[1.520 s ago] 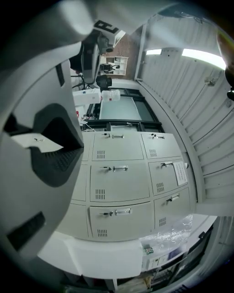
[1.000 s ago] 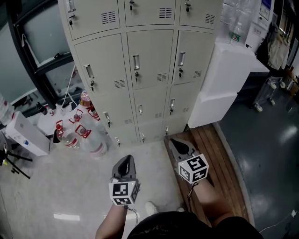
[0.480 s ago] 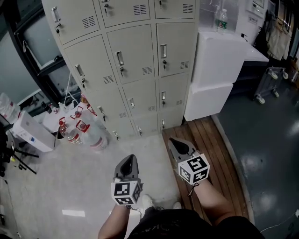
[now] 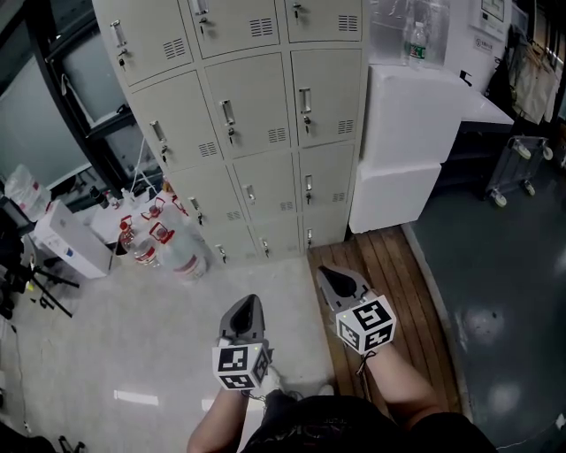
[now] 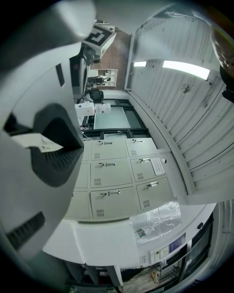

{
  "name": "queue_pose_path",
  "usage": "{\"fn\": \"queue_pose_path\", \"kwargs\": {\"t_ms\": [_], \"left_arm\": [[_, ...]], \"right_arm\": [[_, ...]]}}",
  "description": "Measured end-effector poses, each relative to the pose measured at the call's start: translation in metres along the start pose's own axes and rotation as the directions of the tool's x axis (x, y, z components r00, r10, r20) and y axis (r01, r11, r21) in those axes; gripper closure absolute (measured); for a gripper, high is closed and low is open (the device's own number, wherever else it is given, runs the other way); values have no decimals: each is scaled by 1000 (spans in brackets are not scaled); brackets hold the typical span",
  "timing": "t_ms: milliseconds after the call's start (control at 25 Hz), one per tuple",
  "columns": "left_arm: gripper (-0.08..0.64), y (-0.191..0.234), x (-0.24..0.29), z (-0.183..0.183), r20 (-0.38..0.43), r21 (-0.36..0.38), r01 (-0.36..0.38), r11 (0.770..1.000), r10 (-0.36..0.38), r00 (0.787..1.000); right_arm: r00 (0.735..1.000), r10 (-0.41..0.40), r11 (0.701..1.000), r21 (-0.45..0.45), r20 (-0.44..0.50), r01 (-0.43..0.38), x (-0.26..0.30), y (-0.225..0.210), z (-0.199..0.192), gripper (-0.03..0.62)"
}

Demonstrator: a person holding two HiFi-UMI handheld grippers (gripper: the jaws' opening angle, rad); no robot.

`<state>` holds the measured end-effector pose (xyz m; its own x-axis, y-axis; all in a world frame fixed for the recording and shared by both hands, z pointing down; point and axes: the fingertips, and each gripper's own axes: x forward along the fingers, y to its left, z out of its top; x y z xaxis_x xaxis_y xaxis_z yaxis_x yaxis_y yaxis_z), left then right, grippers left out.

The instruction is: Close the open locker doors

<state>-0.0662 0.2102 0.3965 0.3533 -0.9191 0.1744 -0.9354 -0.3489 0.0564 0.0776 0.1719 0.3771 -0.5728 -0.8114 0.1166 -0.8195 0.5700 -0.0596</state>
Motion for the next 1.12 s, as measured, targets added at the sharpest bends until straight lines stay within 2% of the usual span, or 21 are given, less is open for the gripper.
{"fn": "queue_pose_path", "kwargs": {"t_ms": [600, 960, 1120], "left_arm": [[557, -25, -17, 2, 43, 6, -20, 1000, 20, 999], [556, -29, -18, 5, 44, 8, -13, 1000, 13, 999], [557, -28, -17, -2, 21, 7, -13, 1000, 13, 1000]], "right_arm": [[1000, 26, 1000, -12, -5, -26, -31, 4, -7, 592], [1000, 20, 1000, -15, -10, -20, -39, 5, -6, 592], [1000, 16, 1000, -11, -9, -16, -37, 2, -10, 592]]}}
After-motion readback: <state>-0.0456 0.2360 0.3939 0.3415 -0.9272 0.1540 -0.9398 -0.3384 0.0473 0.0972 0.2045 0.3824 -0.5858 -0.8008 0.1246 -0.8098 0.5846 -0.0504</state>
